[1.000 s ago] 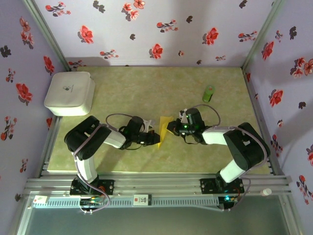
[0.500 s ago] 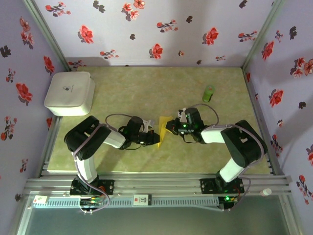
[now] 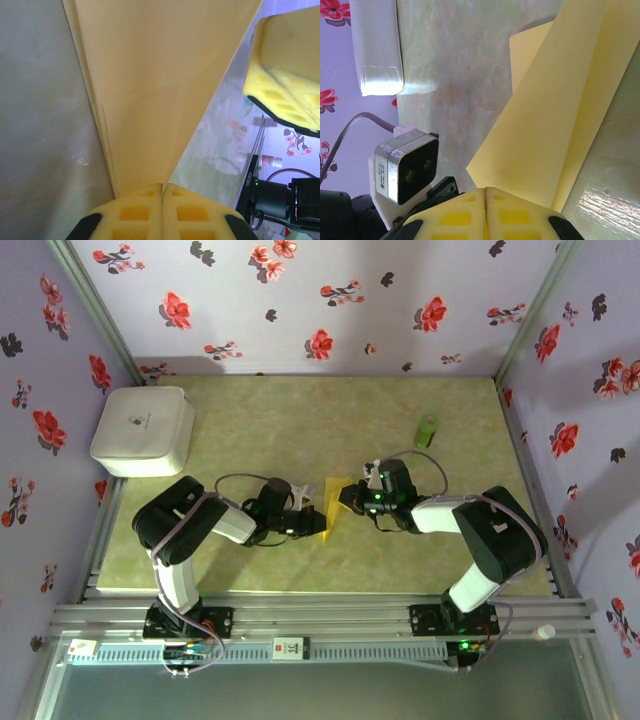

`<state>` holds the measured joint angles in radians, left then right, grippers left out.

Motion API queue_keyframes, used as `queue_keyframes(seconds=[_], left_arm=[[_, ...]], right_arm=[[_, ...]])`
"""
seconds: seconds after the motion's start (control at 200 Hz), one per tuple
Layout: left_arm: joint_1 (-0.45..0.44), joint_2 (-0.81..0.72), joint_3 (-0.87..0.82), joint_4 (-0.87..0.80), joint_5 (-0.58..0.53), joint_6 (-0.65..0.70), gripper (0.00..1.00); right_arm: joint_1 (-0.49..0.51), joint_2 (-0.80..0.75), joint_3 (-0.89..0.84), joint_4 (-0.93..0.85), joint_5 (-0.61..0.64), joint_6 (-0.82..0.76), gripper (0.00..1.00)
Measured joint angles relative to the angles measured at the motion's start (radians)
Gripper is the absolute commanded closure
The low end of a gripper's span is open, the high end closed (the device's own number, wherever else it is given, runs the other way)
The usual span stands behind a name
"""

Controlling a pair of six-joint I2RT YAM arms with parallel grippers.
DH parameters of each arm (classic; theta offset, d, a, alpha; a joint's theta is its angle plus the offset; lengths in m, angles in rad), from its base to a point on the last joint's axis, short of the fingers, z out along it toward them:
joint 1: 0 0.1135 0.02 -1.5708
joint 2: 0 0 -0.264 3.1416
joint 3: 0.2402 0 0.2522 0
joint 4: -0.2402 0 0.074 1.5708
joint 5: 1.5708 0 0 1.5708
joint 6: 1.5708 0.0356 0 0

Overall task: Fold a paper plane with a square sheet of paper (pick it up from the middle)
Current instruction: Fold the wing for the fifth time at the center of the table.

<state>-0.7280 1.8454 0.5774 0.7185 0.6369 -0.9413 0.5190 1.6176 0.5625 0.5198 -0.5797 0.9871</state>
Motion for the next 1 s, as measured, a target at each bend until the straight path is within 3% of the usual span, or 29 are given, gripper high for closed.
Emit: queue_keyframes(seconds=[1.0], left_arm=[[0.022,0.006,-0.037,0.069,0.011,-0.05,1.0]], right_arm=[[0.006,0.161,0.035,0.135,-0.053,0.019,0.93]])
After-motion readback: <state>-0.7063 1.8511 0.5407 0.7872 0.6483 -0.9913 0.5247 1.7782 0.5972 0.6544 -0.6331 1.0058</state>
